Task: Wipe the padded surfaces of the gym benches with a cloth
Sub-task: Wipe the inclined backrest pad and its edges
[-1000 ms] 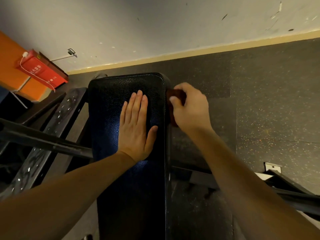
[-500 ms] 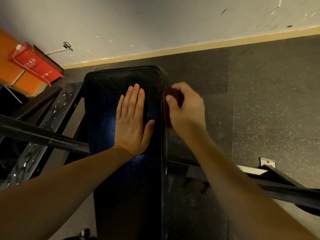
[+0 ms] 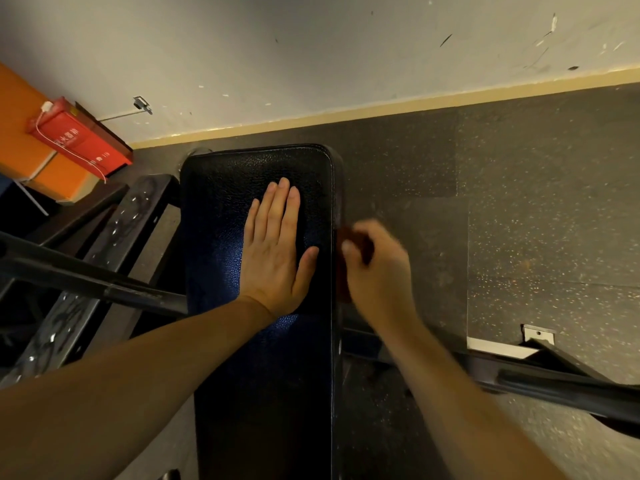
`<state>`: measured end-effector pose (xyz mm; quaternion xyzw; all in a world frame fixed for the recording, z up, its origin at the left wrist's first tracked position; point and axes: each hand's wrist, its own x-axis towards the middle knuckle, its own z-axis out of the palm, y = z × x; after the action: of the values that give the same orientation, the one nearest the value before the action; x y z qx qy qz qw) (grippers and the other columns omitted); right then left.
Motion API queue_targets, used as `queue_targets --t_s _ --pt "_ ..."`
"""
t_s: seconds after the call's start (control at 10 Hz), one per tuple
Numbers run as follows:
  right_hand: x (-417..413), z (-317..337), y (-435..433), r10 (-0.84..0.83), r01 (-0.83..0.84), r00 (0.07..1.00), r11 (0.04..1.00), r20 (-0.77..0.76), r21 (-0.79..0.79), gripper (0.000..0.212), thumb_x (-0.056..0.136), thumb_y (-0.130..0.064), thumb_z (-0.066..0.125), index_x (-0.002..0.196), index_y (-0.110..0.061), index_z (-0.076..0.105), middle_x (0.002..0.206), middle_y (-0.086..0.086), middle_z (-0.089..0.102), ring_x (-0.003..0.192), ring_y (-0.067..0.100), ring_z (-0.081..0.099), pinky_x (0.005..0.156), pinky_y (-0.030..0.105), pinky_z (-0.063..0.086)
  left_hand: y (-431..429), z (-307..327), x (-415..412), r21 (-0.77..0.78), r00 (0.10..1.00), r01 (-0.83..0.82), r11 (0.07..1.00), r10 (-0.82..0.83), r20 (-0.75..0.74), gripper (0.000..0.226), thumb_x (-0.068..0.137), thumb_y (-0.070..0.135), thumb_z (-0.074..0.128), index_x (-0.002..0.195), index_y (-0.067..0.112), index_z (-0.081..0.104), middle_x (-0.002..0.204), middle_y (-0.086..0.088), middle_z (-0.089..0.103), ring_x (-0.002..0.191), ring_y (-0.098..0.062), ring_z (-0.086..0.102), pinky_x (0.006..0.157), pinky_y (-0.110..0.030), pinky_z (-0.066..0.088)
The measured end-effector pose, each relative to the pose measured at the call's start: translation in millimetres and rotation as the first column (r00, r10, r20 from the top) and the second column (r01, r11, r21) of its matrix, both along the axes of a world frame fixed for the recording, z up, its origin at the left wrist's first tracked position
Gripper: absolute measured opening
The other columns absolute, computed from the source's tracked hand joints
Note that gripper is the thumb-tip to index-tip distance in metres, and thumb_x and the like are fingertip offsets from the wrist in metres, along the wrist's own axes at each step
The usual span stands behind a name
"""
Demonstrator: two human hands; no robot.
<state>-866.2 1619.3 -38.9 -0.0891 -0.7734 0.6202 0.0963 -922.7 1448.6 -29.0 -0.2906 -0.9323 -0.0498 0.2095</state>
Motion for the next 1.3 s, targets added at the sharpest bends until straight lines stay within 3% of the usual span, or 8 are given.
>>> queue_targets --t_s 0.1,0.2,0.4,0.6,0.8,0.9,1.1,1.3 --pt "69.4 -38.4 -16.0 0.150 -0.152 0.959 0.988 0.240 -0.012 0.014 0.100 -0.021 0.059 0.107 -0.034 0.061 0.093 -0.015 0.062 0.089 0.002 0.063 0.082 0.025 0.053 0.6 -0.1 -0.5 0.007 1.000 -0.004 1.000 0.004 -0.002 0.074 0.101 0.039 0.032 0.158 -0.006 0.019 0.169 -0.021 0.014 0.158 -0.034 0.008 0.126 -0.058 0.012" --pt "61.2 -29.7 -9.2 0.160 -0.174 0.954 0.984 0.252 0.034 0.012 0.100 -0.021 0.060 0.101 -0.033 0.061 0.087 -0.016 0.060 0.081 -0.001 0.062 0.074 0.021 0.049 0.7 0.2 1.1 0.001 1.000 -0.008 1.000 0.008 0.001 0.073 0.102 0.038 0.032 0.158 -0.006 0.019 0.169 -0.022 0.014 0.158 -0.034 0.008 0.126 -0.057 0.012" --pt "-33.2 22.0 14.0 0.019 -0.018 1.000 0.999 0.022 -0.029 0.011 0.099 -0.019 0.061 0.108 -0.026 0.062 0.092 -0.016 0.060 0.090 0.005 0.062 0.080 0.029 0.056 1.1 -0.5 0.6 -0.002 1.000 -0.009 1.000 0.009 -0.010 0.074 0.102 0.040 0.030 0.159 -0.005 0.019 0.169 -0.022 0.014 0.158 -0.033 0.008 0.127 -0.056 0.011" --pt "87.1 -43.3 -10.9 0.292 -0.314 0.900 0.949 0.325 0.015 0.011 0.099 -0.022 0.062 0.099 -0.033 0.060 0.089 -0.015 0.060 0.085 -0.001 0.060 0.075 0.021 0.046 0.2 -3.9 -0.9 0.000 1.000 -0.017 1.000 0.017 -0.025 0.074 0.101 0.040 0.031 0.159 -0.005 0.020 0.168 -0.021 0.015 0.158 -0.034 0.010 0.127 -0.056 0.012" --pt "-16.5 17.7 11.8 0.036 -0.036 0.999 0.999 0.015 -0.036 0.011 0.098 -0.017 0.061 0.105 -0.026 0.064 0.087 -0.017 0.059 0.081 -0.002 0.059 0.075 0.022 0.051 1.3 -2.1 0.4 0.001 0.999 -0.016 1.000 0.016 -0.029 0.074 0.101 0.041 0.031 0.159 -0.005 0.020 0.169 -0.021 0.014 0.158 -0.033 0.009 0.127 -0.056 0.011" --pt "4.2 3.3 1.3 0.038 -0.038 0.999 0.997 0.005 -0.060 0.014 0.100 -0.017 0.060 0.105 -0.030 0.061 0.088 -0.021 0.058 0.087 -0.006 0.057 0.084 0.026 0.052 0.2 -3.6 -0.2 0.002 0.999 -0.013 1.000 0.013 -0.031 0.074 0.101 0.041 0.032 0.159 -0.005 0.021 0.169 -0.021 0.015 0.158 -0.033 0.010 0.127 -0.056 0.012" --pt "110.6 -55.9 -15.8 0.331 -0.349 0.846 0.937 0.418 -0.036 0.012 0.100 -0.022 0.061 0.105 -0.033 0.063 0.094 -0.013 0.065 0.088 0.000 0.064 0.079 0.022 0.054 0.6 -2.9 0.8 0.008 1.000 -0.015 1.000 0.016 -0.019 0.073 0.102 0.040 0.030 0.159 -0.005 0.020 0.168 -0.021 0.015 0.158 -0.033 0.009 0.126 -0.057 0.012" --pt "44.8 -27.7 -8.9 0.111 -0.101 0.968 0.993 0.225 -0.057 0.009 0.099 -0.021 0.061 0.101 -0.030 0.064 0.089 -0.014 0.063 0.084 -0.001 0.062 0.078 0.020 0.051 0.3 -1.6 0.8 -0.009 0.999 -0.020 1.000 0.020 -0.027 0.073 0.102 0.041 0.030 0.159 -0.004 0.019 0.169 -0.021 0.014 0.158 -0.032 0.008 0.127 -0.056 0.012"
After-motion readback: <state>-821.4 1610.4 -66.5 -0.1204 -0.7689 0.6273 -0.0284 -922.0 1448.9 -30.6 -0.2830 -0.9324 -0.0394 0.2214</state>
